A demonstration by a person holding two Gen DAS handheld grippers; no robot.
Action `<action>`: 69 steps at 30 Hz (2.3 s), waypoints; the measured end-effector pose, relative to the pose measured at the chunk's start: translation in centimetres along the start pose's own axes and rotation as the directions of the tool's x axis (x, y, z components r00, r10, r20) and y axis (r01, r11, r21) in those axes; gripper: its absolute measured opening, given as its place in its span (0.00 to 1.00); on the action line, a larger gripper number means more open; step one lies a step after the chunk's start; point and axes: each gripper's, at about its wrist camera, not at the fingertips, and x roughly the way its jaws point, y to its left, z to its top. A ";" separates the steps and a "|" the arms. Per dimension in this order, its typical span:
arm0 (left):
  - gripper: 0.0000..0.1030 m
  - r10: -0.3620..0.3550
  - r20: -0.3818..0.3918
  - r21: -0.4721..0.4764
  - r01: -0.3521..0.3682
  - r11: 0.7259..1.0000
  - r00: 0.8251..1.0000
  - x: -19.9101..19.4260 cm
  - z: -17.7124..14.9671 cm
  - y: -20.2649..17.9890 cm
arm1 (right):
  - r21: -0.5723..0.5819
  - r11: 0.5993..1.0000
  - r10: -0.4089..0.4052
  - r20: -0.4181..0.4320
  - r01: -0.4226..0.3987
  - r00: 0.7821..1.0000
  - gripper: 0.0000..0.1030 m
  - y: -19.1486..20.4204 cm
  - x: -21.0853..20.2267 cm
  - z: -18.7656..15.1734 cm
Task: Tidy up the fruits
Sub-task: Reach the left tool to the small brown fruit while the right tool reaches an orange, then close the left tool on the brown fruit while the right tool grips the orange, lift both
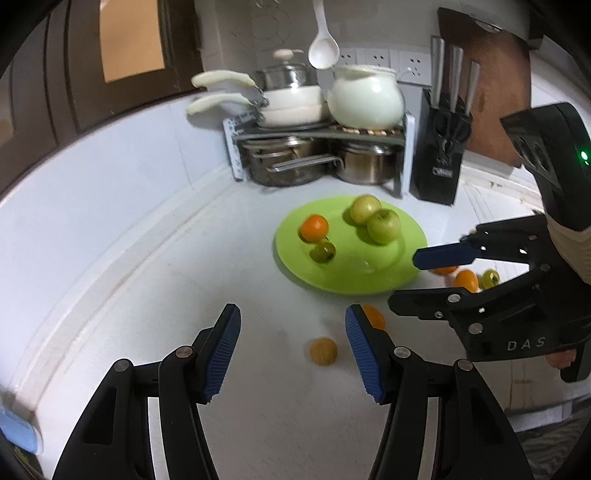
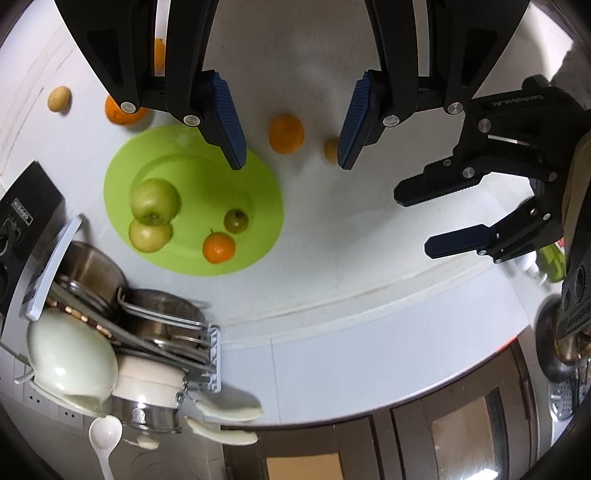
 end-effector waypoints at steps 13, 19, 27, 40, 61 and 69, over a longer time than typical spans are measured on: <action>0.56 -0.118 -0.086 0.036 0.122 0.992 0.989 4.0 -2.7 -0.3 | -0.008 1.000 -0.001 -0.112 0.000 0.994 0.51 0.1 4.0 -1.5; 0.50 -0.138 -0.122 0.055 0.146 0.988 0.983 5.9 -3.3 -0.8 | -0.004 1.000 0.004 -0.140 -0.004 0.990 0.51 -0.3 5.3 -2.0; 0.41 -0.173 -0.147 0.020 0.178 0.984 0.974 7.8 -3.3 -0.4 | 0.020 1.000 0.017 -0.170 -0.013 0.985 0.50 -0.9 6.7 -2.2; 0.26 -0.195 -0.153 0.005 0.198 0.980 0.969 8.7 -3.2 -0.5 | 0.031 0.999 0.048 -0.199 -0.043 0.979 0.41 -1.3 8.1 -1.9; 0.26 -0.188 -0.138 -0.056 0.182 0.982 0.972 7.2 -3.0 -0.5 | 0.026 0.998 0.052 -0.168 -0.048 0.984 0.32 -1.0 7.5 -1.8; 0.26 -0.178 -0.102 -0.091 0.169 0.981 0.979 5.4 -2.2 -1.1 | 0.025 0.999 0.037 -0.120 -0.034 0.992 0.32 -1.1 4.8 -1.7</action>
